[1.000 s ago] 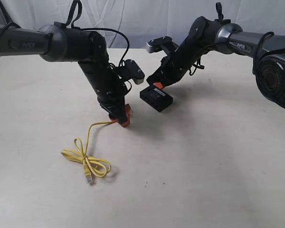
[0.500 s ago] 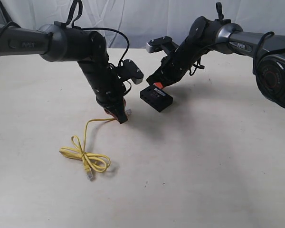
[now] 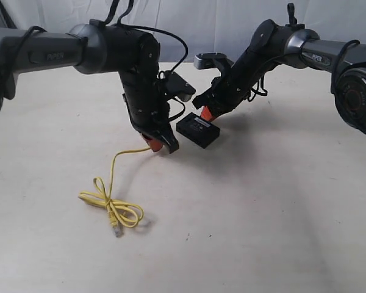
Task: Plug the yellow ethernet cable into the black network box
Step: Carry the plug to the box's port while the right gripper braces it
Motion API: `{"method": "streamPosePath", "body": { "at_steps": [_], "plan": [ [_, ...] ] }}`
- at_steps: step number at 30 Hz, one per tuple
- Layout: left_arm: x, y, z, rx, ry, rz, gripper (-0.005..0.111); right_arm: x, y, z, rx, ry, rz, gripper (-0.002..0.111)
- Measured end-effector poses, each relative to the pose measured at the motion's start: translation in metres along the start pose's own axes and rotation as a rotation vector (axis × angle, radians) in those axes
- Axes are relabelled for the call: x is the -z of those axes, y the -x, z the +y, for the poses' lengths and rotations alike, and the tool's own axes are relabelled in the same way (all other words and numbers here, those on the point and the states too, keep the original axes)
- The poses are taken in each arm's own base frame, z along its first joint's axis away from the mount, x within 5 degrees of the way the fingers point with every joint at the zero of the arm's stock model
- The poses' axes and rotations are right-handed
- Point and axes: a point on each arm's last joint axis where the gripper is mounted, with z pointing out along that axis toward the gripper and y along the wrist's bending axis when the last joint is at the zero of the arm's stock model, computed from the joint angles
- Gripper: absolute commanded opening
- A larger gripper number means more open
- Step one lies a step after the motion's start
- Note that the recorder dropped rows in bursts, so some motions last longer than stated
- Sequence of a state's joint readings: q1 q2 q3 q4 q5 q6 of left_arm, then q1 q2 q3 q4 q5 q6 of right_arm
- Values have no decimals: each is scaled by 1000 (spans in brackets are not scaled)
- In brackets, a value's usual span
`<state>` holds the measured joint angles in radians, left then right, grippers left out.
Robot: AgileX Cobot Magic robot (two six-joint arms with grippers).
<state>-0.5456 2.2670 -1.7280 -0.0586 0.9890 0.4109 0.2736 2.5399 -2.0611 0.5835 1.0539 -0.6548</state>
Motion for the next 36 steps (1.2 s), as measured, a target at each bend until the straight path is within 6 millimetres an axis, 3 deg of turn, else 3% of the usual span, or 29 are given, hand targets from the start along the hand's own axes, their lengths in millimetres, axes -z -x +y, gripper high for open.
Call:
{"method": "streamPosePath", "body": {
  "at_steps": [2,11,17,36],
  "plan": [
    [-12,-1,0,28,-11,35,0,0,-1,1,0,16,14,-1],
    [-5,9,3,144,1,4,0,6,-7,-6,-25,38,35,-1],
    [-12,14,5,161,-9,10,0,7,-8,-6,-35,59,41,-1],
    [-9,22,4,197,-36,-48,0,7,-8,-2,-58,105,37,-1]
  ]
}}
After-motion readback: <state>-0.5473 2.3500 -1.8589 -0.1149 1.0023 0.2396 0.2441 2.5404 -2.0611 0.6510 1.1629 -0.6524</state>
